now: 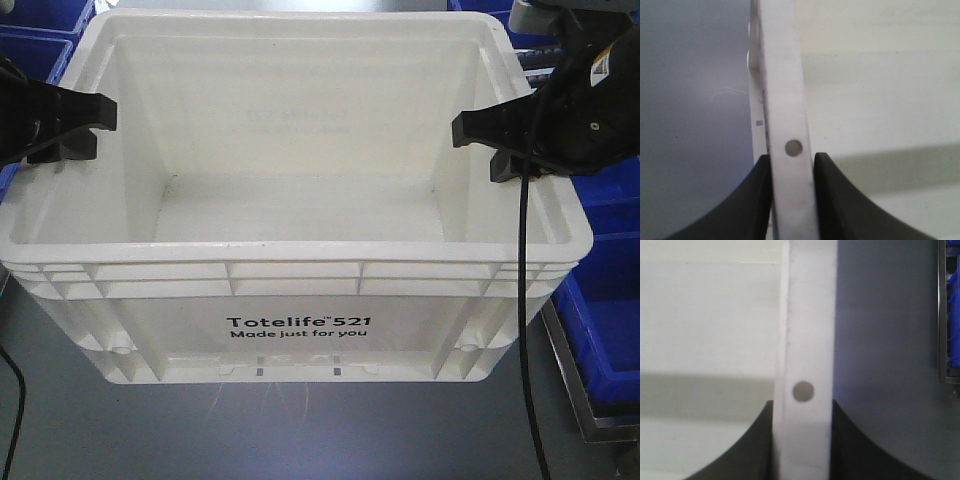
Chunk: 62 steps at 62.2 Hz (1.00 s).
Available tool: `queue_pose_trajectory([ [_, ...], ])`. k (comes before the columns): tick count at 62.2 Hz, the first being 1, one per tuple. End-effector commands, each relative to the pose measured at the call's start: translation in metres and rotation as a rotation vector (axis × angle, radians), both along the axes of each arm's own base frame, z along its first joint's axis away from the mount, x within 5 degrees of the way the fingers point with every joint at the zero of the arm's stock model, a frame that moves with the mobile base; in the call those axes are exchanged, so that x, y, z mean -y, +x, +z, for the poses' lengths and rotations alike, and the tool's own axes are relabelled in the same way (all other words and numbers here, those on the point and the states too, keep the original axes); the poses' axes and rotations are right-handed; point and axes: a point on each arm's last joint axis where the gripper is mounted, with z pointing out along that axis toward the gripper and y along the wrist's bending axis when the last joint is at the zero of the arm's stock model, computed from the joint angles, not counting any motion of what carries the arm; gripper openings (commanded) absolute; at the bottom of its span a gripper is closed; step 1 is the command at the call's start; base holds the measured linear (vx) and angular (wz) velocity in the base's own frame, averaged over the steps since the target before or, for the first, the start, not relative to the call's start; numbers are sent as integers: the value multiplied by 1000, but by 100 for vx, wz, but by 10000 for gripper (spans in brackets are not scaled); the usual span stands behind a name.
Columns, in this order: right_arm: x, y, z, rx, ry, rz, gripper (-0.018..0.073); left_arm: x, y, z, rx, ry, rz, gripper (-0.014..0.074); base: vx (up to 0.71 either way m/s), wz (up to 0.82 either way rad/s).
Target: Move bin from left to right shelf
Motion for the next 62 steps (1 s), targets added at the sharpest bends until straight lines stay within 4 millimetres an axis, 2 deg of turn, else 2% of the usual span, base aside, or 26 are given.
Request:
queue_pose_trajectory([
  [1, 7, -2, 31, 195, 18, -1, 29, -3, -4, 28, 176, -5, -10, 152, 18, 0],
  [62, 7, -2, 31, 195, 18, -1, 29, -3, -4, 28, 176, -5, -10, 152, 19, 2],
])
